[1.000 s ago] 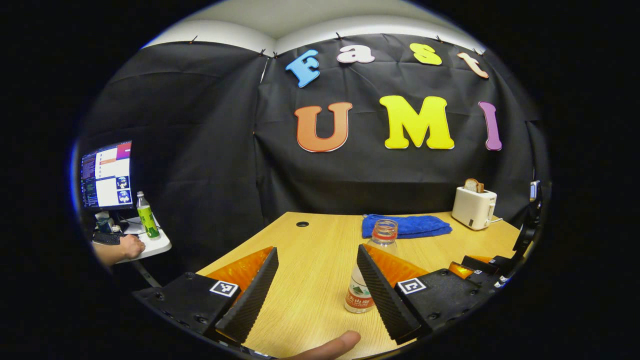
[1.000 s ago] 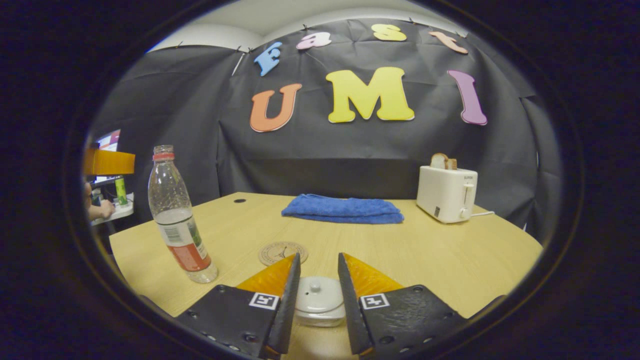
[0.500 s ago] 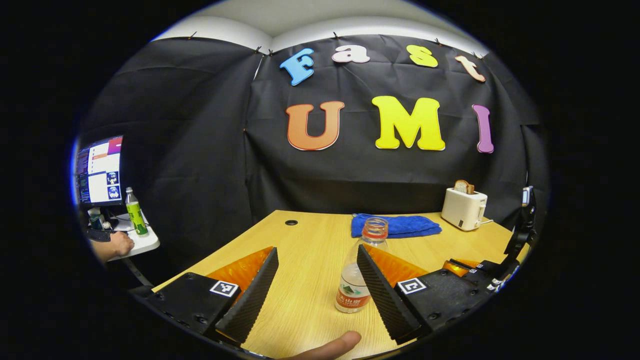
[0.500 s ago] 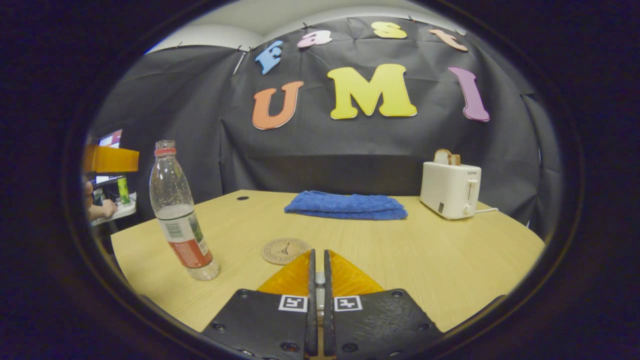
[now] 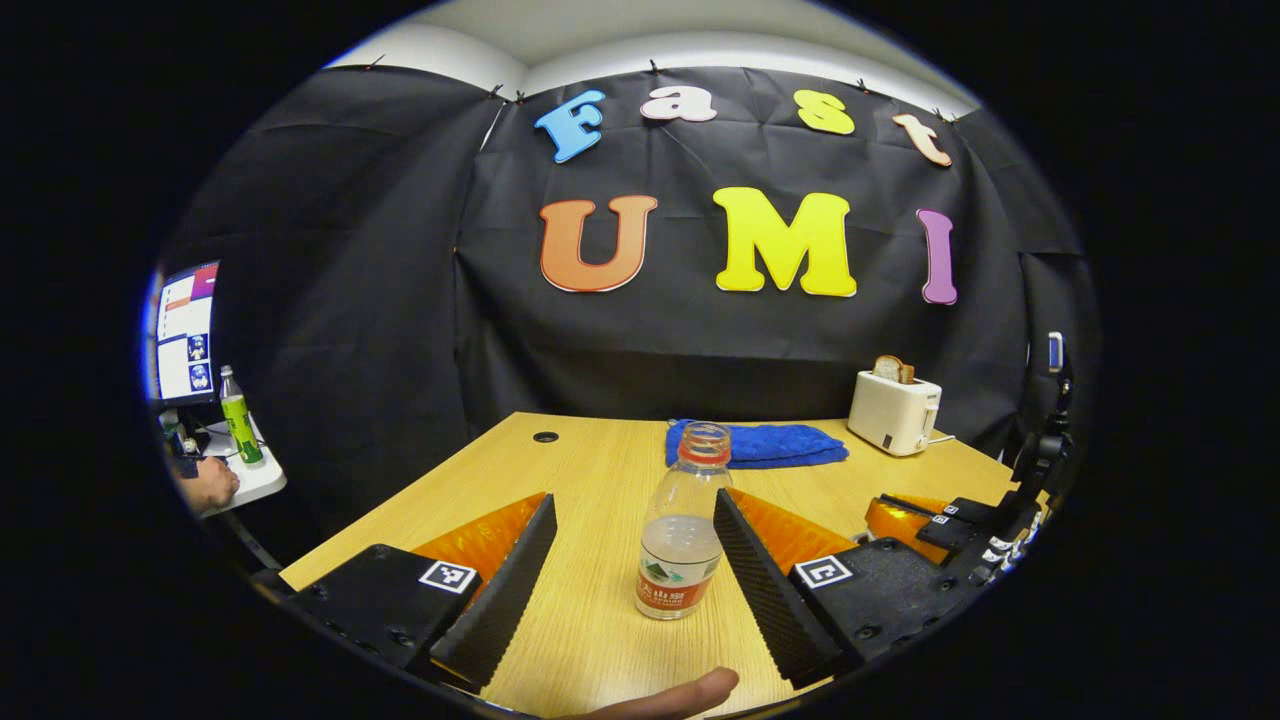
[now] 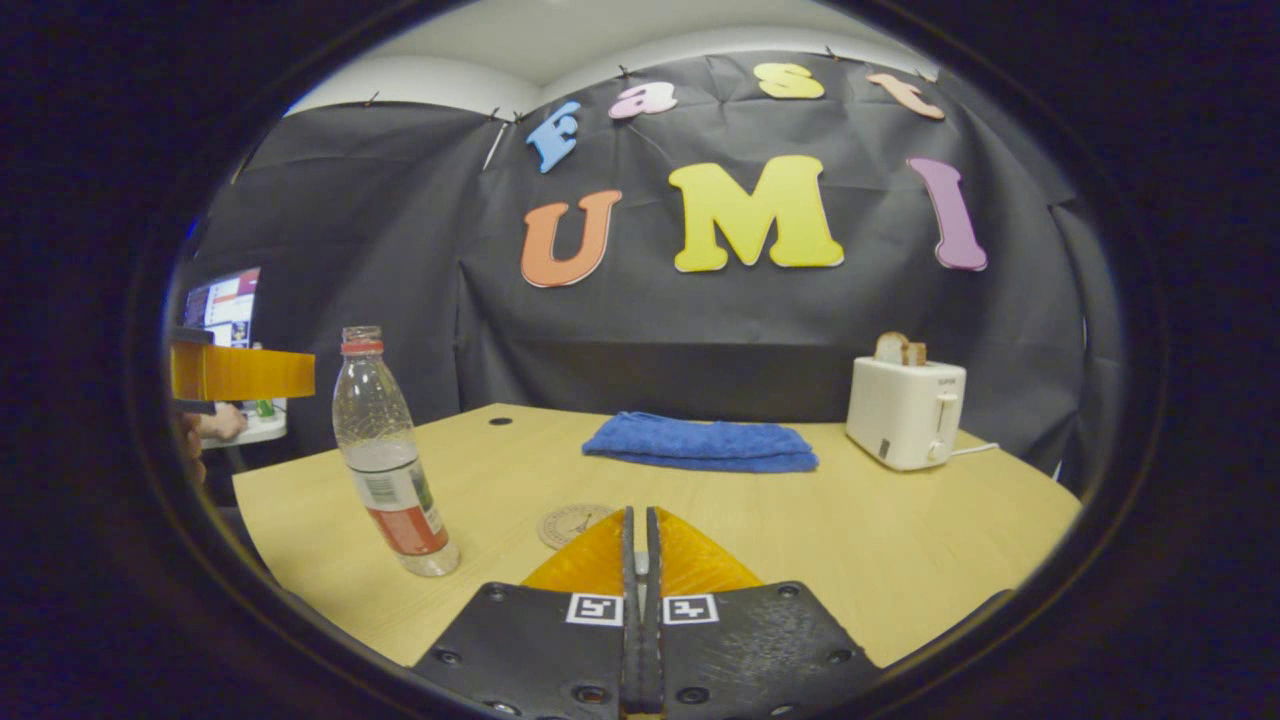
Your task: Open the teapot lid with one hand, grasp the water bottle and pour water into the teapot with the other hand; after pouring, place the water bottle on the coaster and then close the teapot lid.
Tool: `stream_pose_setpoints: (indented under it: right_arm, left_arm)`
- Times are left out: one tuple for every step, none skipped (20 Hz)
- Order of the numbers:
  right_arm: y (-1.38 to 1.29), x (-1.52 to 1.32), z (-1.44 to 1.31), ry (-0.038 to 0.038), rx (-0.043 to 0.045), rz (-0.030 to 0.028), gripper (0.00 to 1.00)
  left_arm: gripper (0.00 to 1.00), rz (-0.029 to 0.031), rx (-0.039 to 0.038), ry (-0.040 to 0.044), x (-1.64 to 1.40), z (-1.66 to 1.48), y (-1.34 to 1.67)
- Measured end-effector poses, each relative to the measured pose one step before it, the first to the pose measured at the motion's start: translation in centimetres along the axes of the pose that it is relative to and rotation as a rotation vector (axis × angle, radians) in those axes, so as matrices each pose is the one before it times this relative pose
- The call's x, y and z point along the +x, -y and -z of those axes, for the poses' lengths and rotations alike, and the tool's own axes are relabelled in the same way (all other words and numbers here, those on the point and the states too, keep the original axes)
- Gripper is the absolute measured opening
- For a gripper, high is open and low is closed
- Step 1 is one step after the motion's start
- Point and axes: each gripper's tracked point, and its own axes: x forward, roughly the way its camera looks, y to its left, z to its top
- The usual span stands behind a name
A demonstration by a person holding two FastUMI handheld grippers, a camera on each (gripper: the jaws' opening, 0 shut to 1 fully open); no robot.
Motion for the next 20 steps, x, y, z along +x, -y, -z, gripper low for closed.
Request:
stream_pose_setpoints:
  right_arm:
    - [0.077, -0.210, -0.330, 0.00611, -0.00352, -0.00086, 0.00]
    - [0.248, -0.170, -0.187, 0.00442, 0.00419, 0.00643, 0.00]
    - [0.481, -0.332, -0.539, 0.00875, 0.00798, 0.00511, 0.00]
    - [0.310, -0.518, -0.584, 0.01053, 0.00632, -0.00073, 0.00]
    - [0.728, -0.754, -0.754, 0.01485, 0.00480, 0.01052, 0.00]
    - [0.786, -0.676, -0.634, 0.01453, 0.00397, 0.00713, 0.00]
    - [0.754, -0.591, -0.343, 0.00523, -0.00029, 0.01355, 0.00]
    - [0.715, -0.417, 0.050, -0.00542, 0.00412, 0.01061, 0.00]
    - [0.557, -0.413, -0.011, -0.00399, 0.01302, 0.00010, 0.00]
    - [0.362, -0.273, -0.319, 0.00091, 0.01231, 0.00122, 0.00]
    - [0.705, -0.160, -0.384, -0.00022, 0.00065, 0.01588, 0.00]
    - [0.882, -0.191, -0.394, 0.00202, -0.01300, 0.02540, 0.00]
    - [0.610, -0.242, -0.648, 0.01612, -0.00538, 0.01533, 0.00]
    - [0.095, -0.233, -0.503, 0.01157, 0.00281, 0.00257, 0.00]
    - [0.004, -0.128, -0.258, 0.00070, 0.00987, -0.00248, 0.00]
    - [0.104, -0.180, 0.146, -0.00813, 0.02092, -0.00849, 0.00]
    - [-0.195, -0.091, -0.031, -0.01029, 0.02552, -0.01979, 0.00]
    - [-0.318, -0.171, -0.159, -0.00256, 0.01675, -0.02046, 0.00]
    - [0.022, -0.119, -0.255, 0.00360, -0.00539, -0.00331, 0.00]
    - [0.565, -0.052, -0.136, 0.00652, -0.02039, 0.01586, 0.00]
  left_arm:
    - [0.99, 0.00454, 0.00384, -0.00136, -0.068, 0.299, 0.181]
    - [0.99, 0.00675, 0.00277, -0.00047, -0.008, 0.271, 0.156]
    - [0.99, 0.01594, 0.00321, -0.00259, -0.019, 0.429, 0.416]
    - [0.99, 0.02282, 0.00046, -0.00089, -0.037, 0.407, 0.581]
    - [0.99, 0.02714, 0.00273, -0.00368, -0.015, 0.760, 0.690]
    - [0.99, 0.02026, 0.00320, -0.00002, 0.031, 0.591, 0.494]
    - [0.99, 0.01334, 0.00001, -0.00350, 0.064, 0.648, 0.374]
    - [0.99, 0.00526, -0.00547, -0.00204, 0.196, 0.490, 0.146]
    - [0.99, 0.00570, -0.00370, -0.00238, 0.289, 0.450, 0.187]
    - [0.99, 0.00366, -0.00095, 0.00035, 0.352, 0.391, 0.090]
    - [1.00, 0.00550, -0.00102, -0.00018, 0.366, 0.394, 0.104]
    - [0.99, -0.00119, -0.00318, 0.00391, 0.473, 0.358, -0.132]
    - [0.99, -0.00631, -0.00405, 0.00692, 0.545, 0.150, -0.242]
    - [0.99, -0.00735, -0.00304, 0.00548, 0.515, 0.177, -0.324]
    - [0.99, -0.00032, -0.00466, 0.01128, 0.511, 0.158, -0.194]
    - [0.99, 0.00175, -0.00285, 0.00753, 0.649, 0.119, 0.034]
    - [1.00, 0.00195, 0.00085, 0.00710, 0.614, 0.171, -0.110]
    - [1.00, -0.00883, -0.00189, 0.01177, 0.517, 0.069, -0.425]
    - [1.00, -0.00485, -0.00341, 0.02263, 0.443, -0.220, -0.297]
    - [1.00, -0.00453, 0.00542, 0.01403, 0.653, -0.160, -0.103]
